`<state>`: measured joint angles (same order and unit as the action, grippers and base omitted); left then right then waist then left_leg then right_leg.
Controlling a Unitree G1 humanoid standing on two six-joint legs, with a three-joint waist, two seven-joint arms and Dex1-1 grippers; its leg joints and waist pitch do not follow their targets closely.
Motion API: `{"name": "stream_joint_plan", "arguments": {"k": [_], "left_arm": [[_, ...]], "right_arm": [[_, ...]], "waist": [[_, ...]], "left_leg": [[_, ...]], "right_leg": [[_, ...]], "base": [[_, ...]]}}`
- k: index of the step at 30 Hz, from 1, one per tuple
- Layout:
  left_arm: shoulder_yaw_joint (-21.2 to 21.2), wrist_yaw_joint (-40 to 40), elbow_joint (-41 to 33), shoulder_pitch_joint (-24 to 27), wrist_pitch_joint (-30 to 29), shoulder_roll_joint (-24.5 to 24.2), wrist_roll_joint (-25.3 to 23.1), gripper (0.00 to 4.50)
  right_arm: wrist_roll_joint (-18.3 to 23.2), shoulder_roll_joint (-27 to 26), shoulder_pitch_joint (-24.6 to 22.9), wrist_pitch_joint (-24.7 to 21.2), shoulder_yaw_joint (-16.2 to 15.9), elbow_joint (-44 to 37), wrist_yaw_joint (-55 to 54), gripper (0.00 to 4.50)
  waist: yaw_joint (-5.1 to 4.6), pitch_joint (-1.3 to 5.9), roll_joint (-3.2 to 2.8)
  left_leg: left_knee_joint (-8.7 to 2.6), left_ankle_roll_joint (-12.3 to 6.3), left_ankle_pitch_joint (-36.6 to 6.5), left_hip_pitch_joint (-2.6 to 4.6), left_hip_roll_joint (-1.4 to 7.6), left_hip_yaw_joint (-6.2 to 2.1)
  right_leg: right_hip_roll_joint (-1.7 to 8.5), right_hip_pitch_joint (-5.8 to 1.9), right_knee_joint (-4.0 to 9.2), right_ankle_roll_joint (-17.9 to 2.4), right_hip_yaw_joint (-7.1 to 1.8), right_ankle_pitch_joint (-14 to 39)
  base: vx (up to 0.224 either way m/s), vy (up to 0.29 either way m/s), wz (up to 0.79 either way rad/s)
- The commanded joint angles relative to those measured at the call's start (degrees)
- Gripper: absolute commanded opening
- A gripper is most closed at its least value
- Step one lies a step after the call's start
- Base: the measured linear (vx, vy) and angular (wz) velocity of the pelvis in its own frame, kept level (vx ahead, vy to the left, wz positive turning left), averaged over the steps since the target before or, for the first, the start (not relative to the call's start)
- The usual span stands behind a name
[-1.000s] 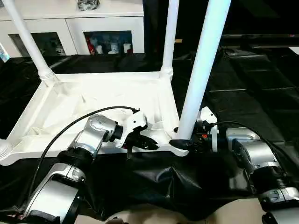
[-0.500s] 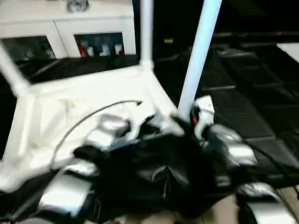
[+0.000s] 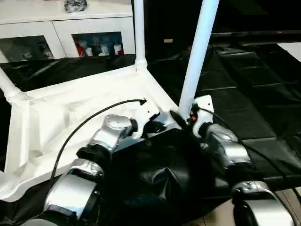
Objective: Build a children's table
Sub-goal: Rotate leg to tighten
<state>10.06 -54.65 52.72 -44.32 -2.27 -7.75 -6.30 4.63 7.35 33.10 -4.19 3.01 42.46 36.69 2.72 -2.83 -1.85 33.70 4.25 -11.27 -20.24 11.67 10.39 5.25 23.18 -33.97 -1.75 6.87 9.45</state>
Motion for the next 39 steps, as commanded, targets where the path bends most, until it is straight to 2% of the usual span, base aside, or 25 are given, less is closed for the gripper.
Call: {"name": "stream_joint_plan", "arguments": {"k": [1, 2, 3, 4, 6, 7, 10, 11, 13, 14, 15, 17, 20, 27, 31, 32, 33, 34, 35, 37, 39], "left_arm": [[1.4, -1.7, -3.4, -1.1, 3.4, 2.7, 2.5, 0.0], [1.5, -6.2, -4.3, -0.4, 4.4, 0.3, 3.1, 0.0], [1.5, -6.2, -4.3, -0.4, 4.4, 0.3, 3.1, 0.0], [1.5, -7.2, -4.5, -0.1, 4.5, -0.1, 3.3, 0.0], [1.5, -8.0, -4.8, 0.1, 4.4, -0.5, 3.5, 0.0], [1.5, -8.8, -5.0, 0.3, 4.6, -0.9, 3.5, 0.0], [1.3, -11.1, -5.3, 1.0, 4.8, -2.5, 3.5, 0.0], [1.5, -12.9, -6.1, 1.4, 4.4, -3.2, 3.9, 0.0], [1.7, -15.7, -7.3, 2.1, 4.0, -4.1, 4.6, 0.0], [1.8, -15.9, -7.4, 2.2, 4.0, -4.2, 4.6, 0.0], [1.9, -16.3, -7.6, 2.4, 3.9, -4.5, 4.5, 0.0], [2.2, -17.2, -7.7, 2.6, 3.7, -4.9, 4.5, 0.0], [2.2, -17.8, -8.1, 2.9, 3.6, -5.1, 4.6, 0.0], [2.3, -18.1, -9.5, 3.7, 2.7, -5.7, 4.6, 0.0], [0.9, -12.6, -7.5, 2.4, 2.6, -4.1, 4.0, 0.0], [0.1, -8.8, -6.2, 1.3, 1.9, -2.9, 3.6, 0.0], [-0.1, -7.3, -5.8, 0.9, 1.6, -2.4, 3.4, 0.0], [-0.2, -5.4, -5.2, 0.4, 1.0, -1.7, 3.1, 0.0], [-0.3, -4.7, -5.1, 0.2, 0.7, -1.4, 3.0, 0.0], [-0.3, -2.3, -4.4, -0.3, 0.2, -0.5, 2.5, 0.0], [-0.2, 0.8, -3.5, -1.1, -0.2, 0.8, 1.8, 0.0]], "right_arm": [[0.8, -3.9, -0.6, -0.5, -8.2, -1.6, 9.2, 3.77], [2.5, -0.1, -2.2, -1.9, -9.4, -5.7, 17.6, 3.77], [2.5, -0.1, -2.2, -1.9, -9.4, -5.7, 17.6, 3.77], [2.9, 0.6, -2.6, -2.6, -9.6, -6.5, 19.2, 3.77], [3.2, 1.4, -2.9, -3.1, -9.8, -7.3, 20.7, 3.77], [3.2, 2.2, -3.3, -3.4, -10.1, -8.1, 22.3, 3.77], [4.3, 5.4, -5.0, -5.9, -11.2, -11.2, 28.4, 3.77], [4.6, 6.8, -5.9, -7.1, -12.0, -12.9, 30.7, 3.77], [4.8, 8.6, -7.0, -8.5, -13.1, -15.0, 33.6, 3.77], [4.8, 8.7, -7.0, -8.6, -13.2, -15.2, 33.8, 3.53], [4.5, 8.9, -7.2, -8.4, -13.3, -15.1, 33.8, 3.47], [4.1, 9.1, -7.2, -8.5, -13.5, -14.8, 34.2, 3.44], [4.0, 9.3, -7.3, -9.1, -13.8, -15.2, 34.8, 3.1], [4.6, 9.1, -8.0, -11.3, -14.5, -17.3, 35.1, 2.64], [3.9, 5.9, -7.7, -11.1, -12.5, -14.8, 28.6, 2.48], [3.0, 3.3, -7.0, -10.4, -10.7, -12.3, 22.4, 2.48], [2.4, 2.1, -6.5, -10.3, -9.8, -10.8, 19.0, 2.46], [1.5, 0.9, -5.7, -10.1, -9.0, -8.8, 14.9, 2.46], [1.2, 0.4, -5.4, -10.1, -8.8, -8.1, 13.3, 2.45], [0.2, -1.2, -4.3, -9.7, -7.6, -5.5, 7.6, 2.44], [1.1, -3.3, -3.0, -9.7, -5.2, -3.0, 2.2, 2.44]], "waist": [[0.32, 3.83, 0.74], [0.37, 3.76, 0.81], [0.68, 3.82, 0.9], [0.63, 3.81, 0.77], [0.78, 3.74, 0.71], [0.93, 3.75, 0.82], [1.37, 3.68, 0.98], [1.44, 3.71, 1.38], [1.9, 3.69, 1.24], [2.05, 3.74, 1.19], [2.14, 3.77, 1.4], [2.38, 3.67, 1.27], [2.3, 3.63, 1.26], [2.37, 3.75, 1.35], [2.28, 3.59, 1.5], [2.13, 3.53, 1.44], [1.98, 3.4, 1.25], [1.74, 3.38, 1.34], [1.44, 3.36, 1.43], [0.9, 3.37, 1.32], [0.61, 3.47, 1.36]], "left_leg": [[-3.37, -6.36, -8.2, -0.41, 1.42, -0.36], [-3.45, -6.47, -8.2, -0.31, 1.46, -0.35], [-3.28, -7.09, -8.2, -0.32, 1.5, -0.24], [-3.34, -7.08, -8.1, -0.49, 1.64, -0.31], [-3.36, -6.66, -8.9, -0.24, 1.72, -0.24], [-3.42, -6.12, -9.1, -0.15, 1.75, -0.28], [-3.43, -6.15, -9.2, -0.09, 1.8, -0.26], [-3.44, -6.12, -9.1, -0.14, 1.76, -0.21], [-3.46, -6.33, -8.7, -0.24, 1.87, -0.29], [-3.46, -6.38, -8.5, -0.16, 1.89, -0.29], [-3.44, -6.22, -8.2, -0.09, 1.88, -0.22], [-3.51, -5.34, -8.5, -0.04, 1.78, -0.25], [-3.6, -4.89, -8.9, -0.03, 1.84, -0.34], [-3.54, -5.01, -7.6, -0.04, 1.87, -0.3], [-3.61, -4.4, -8.6, -0.02, 1.77, -0.3], [-3.6, -4.14, -8.7, -0.06, 1.71, -0.28], [-3.8, -3.06, -9.9, 0.27, 1.7, -0.46], [-3.88, -2.18, -10.8, 0.41, 1.58, -0.52], [-4.04, -1.7, -11.2, 0.2, 1.53, -0.74], [-3.97, -1.46, -11.7, 0.39, 1.44, -0.68], [-3.94, -1.71, -11.5, 0.4, 1.47, -0.66]], "right_leg": [[3.64, -3.85, 4.3, -11.2, -3.2, 14.2], [3.54, -3.77, 4.43, -11.1, -3.16, 14.5], [3.47, -3.9, 4.31, -11.2, -3.16, 14.1], [3.59, -3.87, 4.12, -11.4, -3.2, 13.9], [3.61, -3.53, 4.34, -11.5, -3.15, 15.2], [3.67, -3.54, 4.43, -11.2, -3.17, 16.2], [3.67, -3.51, 4.46, -10.8, -3.27, 16.8], [3.62, -3.49, 4.41, -10.6, -3.24, 16.8], [3.74, -3.59, 4.28, -10.2, -3.32, 16.8], [3.75, -3.5, 4.34, -10.1, -3.32, 16.8], [3.74, -3.35, 4.33, -10.1, -3.32, 16.8], [3.84, -3.31, 4.53, -9.6, -3.28, 18.5], [3.8, -3.29, 4.58, -9.3, -3.26, 19.0], [3.78, -3.32, 4.24, -9.9, -3.3, 16.5], [3.84, -3.26, 4.59, -9.1, -3.28, 19.1], [3.85, -3.11, 4.64, -8.8, -3.31, 19.8], [3.97, -2.9, 5.07, -8.3, -3.2, 22.6], [3.99, -2.91, 5.26, -7.6, -3.18, 24.5], [3.96, -3.21, 5.31, -7.1, -3.02, 25.3], [3.96, -2.92, 5.55, -7.0, -3.08, 25.6], [3.91, -2.92, 5.49, -7.3, -3.23, 24.4]], "base": [[0.0, 0.0, 0.0], [0.0, 0.0, 0.0], [0.0, 0.0, 0.0], [0.0, 0.0, 0.0], [0.0, 0.0, 0.0], [0.0, 0.0, 0.0], [0.0, 0.0, 0.0], [0.0, 0.0, 0.0], [0.0, 0.0, 0.0], [0.0, 0.0, 0.0], [0.0, 0.0, 0.0], [0.0, 0.0, 0.0], [0.0, 0.0, 0.0], [0.0, 0.0, 0.0], [0.0, 0.0, 0.0], [0.0, 0.0, 0.0], [0.0, 0.0, 0.0], [0.0, 0.0, 0.0], [0.0, 0.0, 0.0], [0.0, 0.0, 0.0], [0.0, 0.0, 0.0]]}}
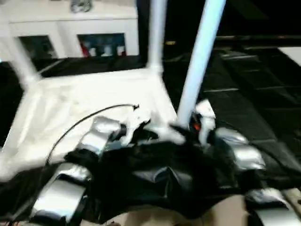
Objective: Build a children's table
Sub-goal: Rotate leg to tighten
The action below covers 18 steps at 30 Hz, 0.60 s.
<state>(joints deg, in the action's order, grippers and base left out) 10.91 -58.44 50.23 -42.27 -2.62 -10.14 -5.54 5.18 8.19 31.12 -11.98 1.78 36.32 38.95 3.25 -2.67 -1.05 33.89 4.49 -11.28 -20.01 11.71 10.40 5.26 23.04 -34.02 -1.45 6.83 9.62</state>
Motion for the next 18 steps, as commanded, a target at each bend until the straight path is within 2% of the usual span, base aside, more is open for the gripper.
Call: {"name": "stream_joint_plan", "arguments": {"k": [1, 2, 4, 6, 7, 8, 9, 11, 15, 17, 18], "left_arm": [[-1.2, 5.7, -0.6, -3.4, 0.0, 3.8, 0.9, 0.0], [-1.2, 7.6, 0.0, -4.0, -0.1, 4.9, 0.7, 0.0], [-1.2, 9.4, 0.5, -4.6, 0.0, 6.6, 0.7, 0.0], [-1.1, 10.0, 0.6, -4.7, 0.1, 7.2, 0.7, 0.0], [-1.0, 9.7, 0.4, -4.7, 0.4, 7.9, 0.9, 0.0], [-0.8, 9.1, 0.2, -4.6, 0.6, 8.0, 1.1, 0.0], [-0.7, 8.5, 0.0, -4.4, 0.8, 8.1, 1.3, 0.0], [-0.5, 7.2, -0.5, -4.0, 1.2, 7.7, 1.5, 0.0], [-0.3, 4.4, -1.0, -3.2, 2.3, 6.2, 1.6, 0.0], [-0.1, 2.4, -1.6, -2.7, 2.9, 5.5, 2.3, 0.0], [0.0, 1.2, -2.1, -2.3, 3.1, 5.1, 2.7, 0.0]], "right_arm": [[1.1, -5.0, -0.4, -1.9, -3.0, 4.0, -2.0, 2.44], [1.8, -6.6, 0.9, -1.6, -1.2, 6.0, -6.1, 2.43], [1.7, -8.6, 2.9, -0.4, 0.6, 8.6, -10.9, 2.43], [0.7, -9.3, 3.6, 1.0, 0.5, 9.5, -12.3, 2.43], [-0.9, -9.7, 4.2, 4.3, -0.9, 10.7, -11.9, 2.43], [-1.0, -9.8, 4.3, 5.3, -1.6, 10.7, -10.0, 2.43], [-0.3, -10.0, 4.3, 5.3, -1.7, 10.3, -8.1, 2.78], [1.4, -10.2, 4.4, 4.2, -0.9, 9.4, -5.0, 3.13], [1.9, -8.2, 4.4, 4.1, -1.4, 8.2, -0.4, 3.21], [2.0, -6.6, 3.9, 3.8, -2.4, 7.3, 3.1, 3.49], [1.8, -5.7, 3.7, 3.7, -2.8, 6.9, 4.4, 3.49]], "waist": [[-0.08, 3.4, 0.57], [-0.25, 3.49, 0.44], [-0.31, 3.68, 0.43], [-0.27, 3.75, 0.46], [-0.17, 3.88, 0.52], [-0.09, 3.85, 0.56], [-0.11, 3.85, 0.56], [-0.09, 3.79, 0.59], [-0.15, 3.7, 0.61], [-0.14, 3.66, 0.62], [-0.09, 3.66, 0.74]], "left_leg": [[-4.14, -2.25, -11.5, 0.24, 1.48, -0.64], [-4.08, -2.23, -11.0, 0.28, 1.53, -0.55], [-4.01, -2.21, -9.5, -0.03, 1.48, -0.6], [-3.91, -2.68, -8.8, -0.02, 1.39, -0.46], [-3.8, -3.56, -7.8, -0.18, 1.37, -0.4], [-3.79, -4.13, -7.5, -0.23, 1.36, -0.37], [-3.8, -4.47, -7.3, -0.3, 1.35, -0.38], [-3.8, -5.21, -7.3, -0.25, 1.4, -0.36], [-3.79, -5.65, -8.3, -0.32, 1.44, -0.37], [-3.78, -5.57, -8.4, -0.34, 1.44, -0.36], [-3.81, -5.62, -8.4, -0.35, 1.51, -0.4]], "right_leg": [[3.79, -2.8, 5.34, -8.3, -3.21, 22.3], [3.85, -2.68, 5.09, -9.1, -3.42, 20.5], [3.84, -3.03, 4.63, -10.1, -3.38, 17.7], [3.7, -3.02, 4.52, -10.5, -3.37, 15.9], [3.81, -3.22, 4.24, -11.0, -3.41, 13.7], [3.83, -3.3, 4.21, -11.3, -3.38, 13.1], [3.79, -3.38, 4.15, -11.5, -3.38, 12.7], [3.76, -3.45, 4.16, -11.8, -3.4, 12.5], [3.79, -3.51, 4.31, -11.8, -3.32, 13.8], [3.8, -3.56, 4.39, -11.7, -3.32, 14.6], [3.77, -3.62, 4.34, -11.7, -3.28, 14.6]], "base": [[0.0, 0.0, 0.0], [0.0, 0.0, 0.0], [0.0, 0.0, 0.0], [0.0, 0.0, 0.0], [0.0, 0.0, 0.0], [0.0, 0.0, 0.0], [0.0, 0.0, 0.0], [0.0, 0.0, 0.0], [0.0, 0.0, 0.0], [0.0, 0.0, 0.0], [0.0, 0.0, 0.0]]}}
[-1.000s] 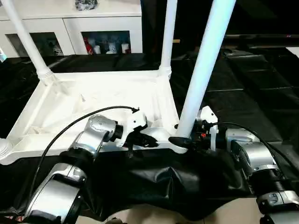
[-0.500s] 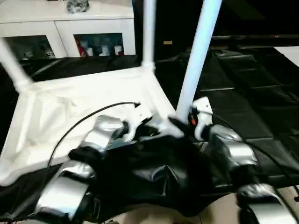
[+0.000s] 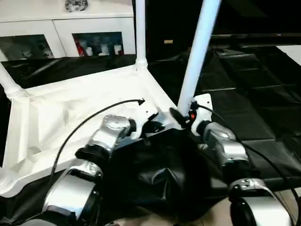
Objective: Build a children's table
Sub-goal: Rotate leg to tighten
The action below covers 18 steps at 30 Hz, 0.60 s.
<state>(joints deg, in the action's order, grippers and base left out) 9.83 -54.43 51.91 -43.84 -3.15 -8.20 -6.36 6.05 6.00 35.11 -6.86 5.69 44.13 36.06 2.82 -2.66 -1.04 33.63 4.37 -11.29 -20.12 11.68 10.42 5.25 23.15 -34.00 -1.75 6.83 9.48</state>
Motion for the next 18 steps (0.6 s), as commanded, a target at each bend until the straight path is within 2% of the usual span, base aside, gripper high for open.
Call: {"name": "stream_joint_plan", "arguments": {"k": [1, 3, 6, 8, 10, 14, 17, 18], "left_arm": [[1.2, -5.3, -4.9, 0.0, 3.7, 2.4, 4.2, 0.0], [1.4, -7.9, -6.2, 0.8, 3.4, 1.5, 4.8, 0.0], [1.5, -10.1, -7.2, 1.4, 3.3, 0.9, 5.4, 0.0], [1.8, -12.6, -7.9, 1.9, 3.3, -0.1, 5.6, 0.0], [2.0, -13.6, -8.1, 2.1, 3.3, -0.6, 5.6, 0.0], [2.1, -18.3, -10.1, 3.2, 2.0, -2.5, 6.2, 0.0], [2.1, -19.2, -10.7, 3.5, 1.8, -3.0, 6.3, 0.0], [2.1, -19.2, -10.7, 3.5, 1.8, -3.0, 6.3, 0.0]], "right_arm": [[1.2, -1.5, -0.9, -2.0, -7.5, -2.3, 11.1, 3.49], [1.4, 0.6, -1.8, -2.4, -8.4, -3.9, 15.1, 3.49], [1.8, 2.4, -2.8, -3.1, -9.2, -5.9, 18.7, 3.49], [2.1, 5.0, -4.2, -3.6, -10.6, -8.7, 23.7, 3.49], [2.2, 6.1, -4.7, -3.6, -11.1, -9.9, 25.7, 3.49], [3.0, 9.7, -6.4, -7.2, -13.5, -13.8, 32.9, 3.49], [3.0, 10.8, -6.8, -9.1, -14.6, -14.8, 34.7, 3.49], [3.0, 10.8, -6.8, -9.1, -14.6, -14.8, 34.7, 3.35]], "waist": [[0.31, 3.65, 0.71], [0.52, 3.68, 0.67], [0.93, 3.63, 0.57], [1.33, 3.57, 0.68], [1.67, 3.57, 0.66], [2.4, 3.56, 0.6], [2.44, 3.63, 0.57], [2.41, 3.57, 0.58]], "left_leg": [[-3.55, -5.73, -8.1, -0.36, 1.64, -0.44], [-3.4, -6.4, -7.6, -0.38, 1.72, -0.28], [-3.41, -6.09, -8.0, -0.1, 1.85, -0.2], [-3.41, -6.18, -8.5, -0.16, 1.81, -0.2], [-3.44, -6.05, -8.6, -0.15, 1.83, -0.18], [-3.55, -5.8, -8.2, 0.0, 1.94, -0.28], [-3.53, -5.56, -7.9, 0.0, 2.0, -0.29], [-3.56, -5.42, -8.1, -0.01, 2.01, -0.29]], "right_leg": [[3.75, -3.79, 4.16, -11.5, -3.29, 14.2], [3.67, -3.74, 4.05, -11.9, -3.29, 13.2], [3.77, -3.47, 4.14, -12.1, -3.31, 14.0], [3.71, -3.63, 4.19, -11.6, -3.31, 14.8], [3.77, -3.47, 4.31, -10.8, -3.31, 16.2], [3.76, -3.41, 4.37, -10.3, -3.36, 16.8], [3.76, -3.33, 4.22, -10.6, -3.35, 15.8], [3.76, -3.28, 4.26, -10.6, -3.35, 16.0]], "base": [[0.0, 0.0, 0.0], [0.0, 0.0, 0.0], [0.0, 0.0, 0.0], [0.0, 0.0, 0.0], [0.0, 0.0, 0.0], [0.0, 0.0, 0.0], [0.0, 0.0, 0.0], [0.0, 0.0, 0.0]]}}
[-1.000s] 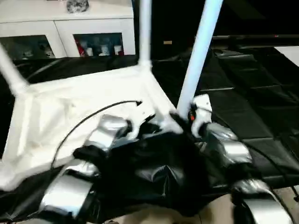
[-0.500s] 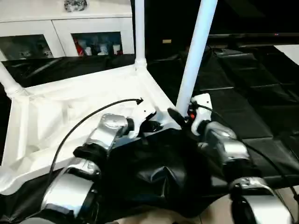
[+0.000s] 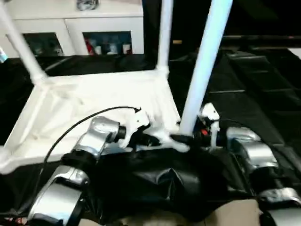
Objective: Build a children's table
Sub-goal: Rotate leg to tighten
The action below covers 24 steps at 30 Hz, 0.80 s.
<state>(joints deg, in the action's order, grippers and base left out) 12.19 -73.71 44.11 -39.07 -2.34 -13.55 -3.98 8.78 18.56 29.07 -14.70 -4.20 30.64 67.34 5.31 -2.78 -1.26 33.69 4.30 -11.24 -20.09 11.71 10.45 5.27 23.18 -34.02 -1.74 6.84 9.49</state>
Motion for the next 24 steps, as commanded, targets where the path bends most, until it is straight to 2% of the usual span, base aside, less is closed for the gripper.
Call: {"name": "stream_joint_plan", "arguments": {"k": [1, 2, 3, 4, 7, 10, 16, 18, 19, 20, 21, 22, 23, 24], "left_arm": [[-0.2, -0.3, -2.9, -1.3, 1.0, 2.0, 3.9, 0.0], [-0.2, -0.5, -3.0, -1.2, 0.9, 1.8, 3.9, 0.0], [-0.2, -0.7, -3.0, -1.2, 0.9, 1.6, 3.9, 0.0], [-0.2, -1.0, -3.1, -1.1, 0.7, 1.5, 3.9, 0.0], [0.0, -1.9, -3.6, -0.8, -0.1, 1.1, 4.0, 0.0], [0.3, -2.9, -4.7, -0.2, -1.2, 0.7, 4.3, 0.0], [0.0, -2.3, -5.2, -0.1, -1.8, 1.2, 4.0, 0.0], [-0.8, 0.9, -4.5, -0.7, -1.7, 2.3, 3.8, 0.0], [-1.5, 3.8, -3.8, -1.3, -1.9, 3.3, 3.6, 0.0], [-1.5, 3.8, -3.8, -1.3, -1.9, 3.3, 3.6, 0.0], [-1.8, 5.3, -3.5, -1.6, -2.1, 3.9, 3.5, 0.0], [-1.8, 5.3, -3.5, -1.6, -2.1, 3.9, 3.5, 0.0], [-2.2, 8.7, -2.3, -2.6, -2.1, 5.2, 2.8, 0.0], [-2.4, 12.1, -0.9, -3.6, -1.7, 6.4, 2.0, 0.0]], "right_arm": [[0.0, -1.3, -0.9, -1.6, -5.3, -1.6, 4.2, 3.35], [-0.3, -0.9, -1.1, -1.7, -5.8, -1.9, 4.7, 3.35], [-0.5, -0.7, -1.3, -1.7, -6.1, -2.1, 5.1, 3.35], [-0.6, -0.7, -1.3, -1.6, -6.0, -2.1, 5.1, 3.09], [-0.7, -1.2, -1.1, -1.6, -5.6, -1.8, 4.6, 3.0], [-0.2, -1.2, -1.0, -2.4, -5.6, -2.3, 4.2, 2.67], [0.4, -1.6, -2.2, -3.6, -6.4, -4.0, 3.9, 2.57], [1.7, -4.4, -2.2, -3.6, -3.7, -3.2, -0.4, 2.56], [1.7, -6.9, -1.3, -2.9, -1.2, -0.9, -6.0, 2.56], [1.7, -6.9, -1.3, -2.9, -1.2, -0.9, -6.0, 2.55], [1.5, -8.1, -0.7, -2.3, 0.1, 0.6, -9.3, 2.5], [1.5, -8.1, -0.7, -2.3, 0.1, 0.6, -9.3, 2.5], [0.6, -9.8, 0.3, -1.1, 1.5, 3.3, -15.1, 2.49], [-0.3, -11.4, 1.2, -0.4, 2.6, 5.8, -20.2, 2.49]], "waist": [[-0.07, 3.7, 0.79], [-0.01, 3.71, 1.03], [0.03, 3.71, 0.98], [0.01, 3.74, 1.1], [0.03, 3.72, 0.98], [-0.13, 3.71, 0.95], [-0.07, 3.77, 1.02], [-0.08, 3.73, 1.0], [-0.14, 3.7, 0.76], [-0.49, 3.58, 0.84], [-0.52, 3.58, 0.98], [-0.76, 3.46, 0.8], [-0.74, 3.49, 0.37], [-1.13, 3.57, 0.44]], "left_leg": [[-3.62, -5.16, -8.2, -0.04, 1.95, -0.33], [-3.6, -4.95, -8.3, -0.06, 1.82, -0.31], [-3.6, -4.95, -8.2, -0.05, 1.82, -0.31], [-3.55, -5.01, -8.0, -0.13, 1.8, -0.28], [-3.63, -4.87, -7.8, -0.08, 1.87, -0.35], [-3.64, -4.74, -7.9, -0.1, 1.89, -0.35], [-3.55, -5.04, -7.2, -0.17, 1.84, -0.31], [-3.59, -4.82, -7.4, -0.15, 1.82, -0.32], [-3.62, -4.56, -7.6, -0.18, 1.82, -0.37], [-3.73, -3.65, -8.6, -0.08, 1.76, -0.41], [-3.75, -3.25, -9.0, 0.01, 1.62, -0.49], [-3.8, -3.1, -9.4, -0.06, 1.64, -0.47], [-3.82, -2.89, -9.6, 0.08, 1.63, -0.55], [-3.81, -2.28, -10.1, 0.19, 1.6, -0.59]], "right_leg": [[3.74, -3.31, 4.31, -10.5, -3.33, 16.3], [3.79, -3.39, 4.35, -10.1, -3.32, 17.0], [3.8, -3.38, 4.39, -10.0, -3.34, 17.1], [3.79, -3.38, 4.34, -9.9, -3.35, 17.1], [3.83, -3.33, 4.36, -9.7, -3.31, 17.5], [3.76, -3.3, 4.31, -10.0, -3.32, 17.0], [3.75, -3.39, 4.15, -10.1, -3.35, 15.6], [3.79, -3.34, 4.24, -10.0, -3.35, 16.3], [3.82, -3.32, 4.25, -9.9, -3.35, 16.7], [3.98, -3.11, 4.63, -9.4, -3.3, 19.0], [3.87, -3.33, 4.78, -8.7, -3.17, 20.7], [3.83, -3.12, 4.91, -8.5, -3.25, 21.4], [3.87, -3.17, 5.02, -8.4, -3.21, 21.7], [3.87, -3.04, 5.07, -8.5, -3.23, 21.6]], "base": [[0.0, 0.0, 0.0], [0.0, 0.0, 0.0], [0.0, 0.0, 0.0], [0.0, 0.0, 0.0], [0.0, 0.0, 0.0], [0.0, 0.0, 0.0], [0.0, 0.0, 0.0], [0.0, 0.0, 0.0], [0.0, 0.0, 0.0], [0.0, 0.0, 0.0], [0.0, 0.0, 0.0], [0.0, 0.0, 0.0], [0.0, 0.0, 0.0], [0.0, 0.0, 0.0]]}}
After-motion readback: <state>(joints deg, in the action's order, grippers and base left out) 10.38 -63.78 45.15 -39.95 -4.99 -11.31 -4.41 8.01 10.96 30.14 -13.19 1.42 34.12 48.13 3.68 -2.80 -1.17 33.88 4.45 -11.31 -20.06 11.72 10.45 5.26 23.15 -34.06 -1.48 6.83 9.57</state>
